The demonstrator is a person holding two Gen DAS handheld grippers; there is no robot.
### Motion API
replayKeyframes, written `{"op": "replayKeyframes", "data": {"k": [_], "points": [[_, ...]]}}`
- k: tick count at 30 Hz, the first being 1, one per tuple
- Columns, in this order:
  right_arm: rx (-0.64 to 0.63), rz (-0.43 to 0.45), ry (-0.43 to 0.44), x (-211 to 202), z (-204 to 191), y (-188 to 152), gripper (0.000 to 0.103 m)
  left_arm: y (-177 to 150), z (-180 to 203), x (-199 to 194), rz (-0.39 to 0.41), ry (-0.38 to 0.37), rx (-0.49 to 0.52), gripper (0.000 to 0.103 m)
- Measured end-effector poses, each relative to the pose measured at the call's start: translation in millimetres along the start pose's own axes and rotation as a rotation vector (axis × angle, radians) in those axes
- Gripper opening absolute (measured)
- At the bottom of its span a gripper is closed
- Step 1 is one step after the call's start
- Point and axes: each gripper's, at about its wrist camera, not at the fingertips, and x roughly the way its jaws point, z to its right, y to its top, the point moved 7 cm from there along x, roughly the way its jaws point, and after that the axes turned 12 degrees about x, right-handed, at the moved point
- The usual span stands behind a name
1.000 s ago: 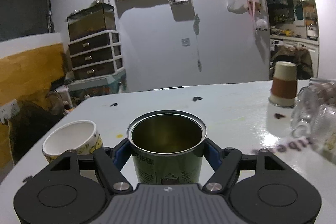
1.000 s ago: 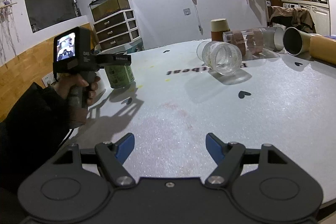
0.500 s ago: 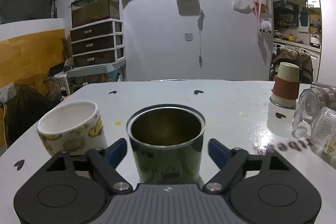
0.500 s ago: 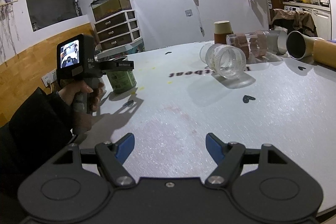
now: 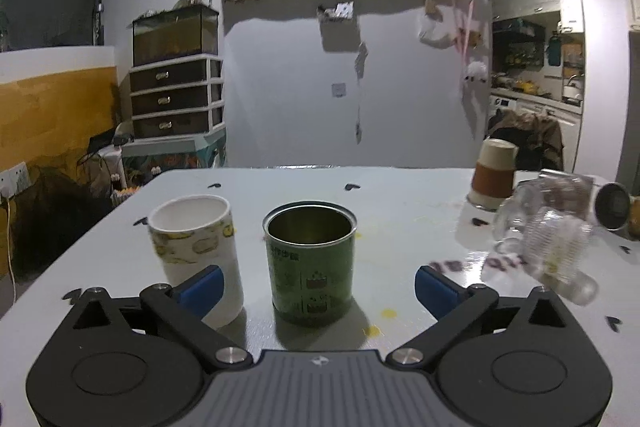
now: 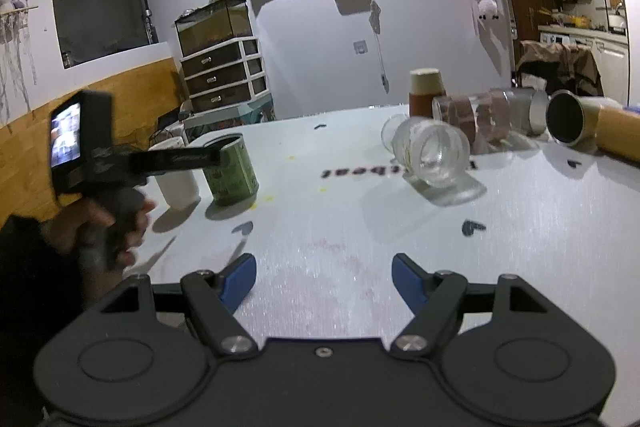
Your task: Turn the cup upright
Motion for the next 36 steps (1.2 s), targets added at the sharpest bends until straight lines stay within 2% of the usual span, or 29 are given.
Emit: {"op": "replayKeyframes", "data": {"k": [8, 15, 20, 22, 28, 36], "points": [[-0.045, 0.064, 0.017, 1, -13, 17, 0.077, -6, -3, -62, 0.045, -0.015, -0.009, 0.103], [-0.07, 0.089, 0.02, 5, -20, 23, 0.079, -18, -8, -97, 0.047, 0.0, -0.031, 0.103], [-0.096, 0.108, 0.022, 5, -25, 25, 0.086, -31, -8, -112, 0.041, 0.03, -0.033, 0.103], [-0.107, 0.118, 0.012, 4, -26, 26, 0.092, -36, -6, -118, 0.041, 0.031, -0.037, 0.103], [-0.136, 0.143, -0.032, 5, -26, 27, 0.102, -40, -5, -127, 0.042, 0.045, -0.032, 0.103], [-0.148, 0.142, -0.044, 6, -29, 26, 0.103, -40, -8, -129, 0.042, 0.048, -0.04, 0.103]]}}
